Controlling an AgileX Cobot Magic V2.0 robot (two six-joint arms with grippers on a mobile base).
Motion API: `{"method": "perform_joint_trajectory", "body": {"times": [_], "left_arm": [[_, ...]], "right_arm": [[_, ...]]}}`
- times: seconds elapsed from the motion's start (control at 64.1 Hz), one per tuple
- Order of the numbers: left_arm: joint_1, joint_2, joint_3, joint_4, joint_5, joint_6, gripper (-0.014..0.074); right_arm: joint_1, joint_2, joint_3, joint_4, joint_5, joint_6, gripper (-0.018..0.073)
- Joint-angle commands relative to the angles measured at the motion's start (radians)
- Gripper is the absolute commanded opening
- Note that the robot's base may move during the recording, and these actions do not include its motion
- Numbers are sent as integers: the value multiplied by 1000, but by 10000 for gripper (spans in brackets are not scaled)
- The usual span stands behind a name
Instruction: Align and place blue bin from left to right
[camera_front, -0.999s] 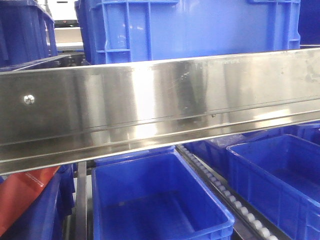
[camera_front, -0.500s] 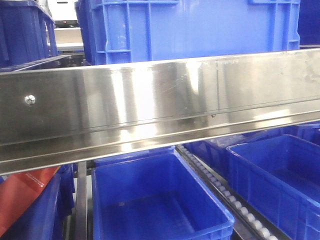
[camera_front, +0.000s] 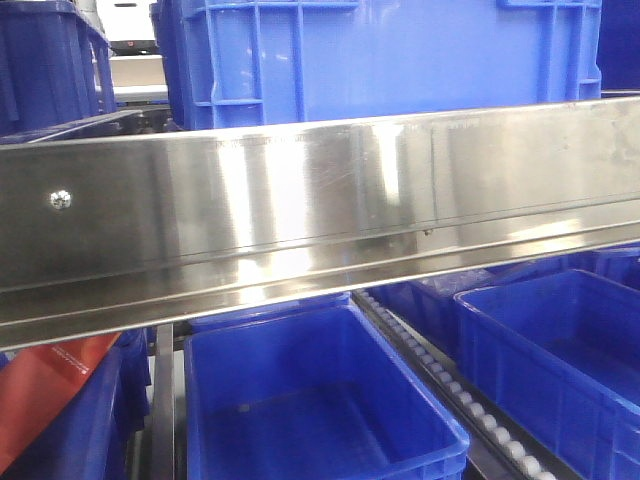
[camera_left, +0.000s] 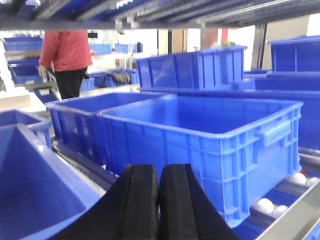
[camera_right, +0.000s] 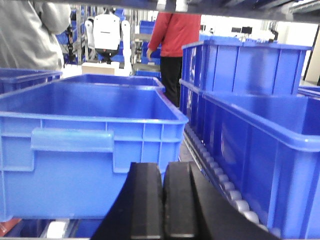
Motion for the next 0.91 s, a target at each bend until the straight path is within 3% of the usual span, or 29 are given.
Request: {"method": "perform_joint_trajectory", "body": {"times": [0.0,0.89], "left_arm": [[3,-5,0,0,-9,2,13],[3,-5,0,2,-13,2,13]], "right_arm": [[1,-7,3,-2,-32,-6,-79],[1,-7,3,-2,-32,-6,-79]]}}
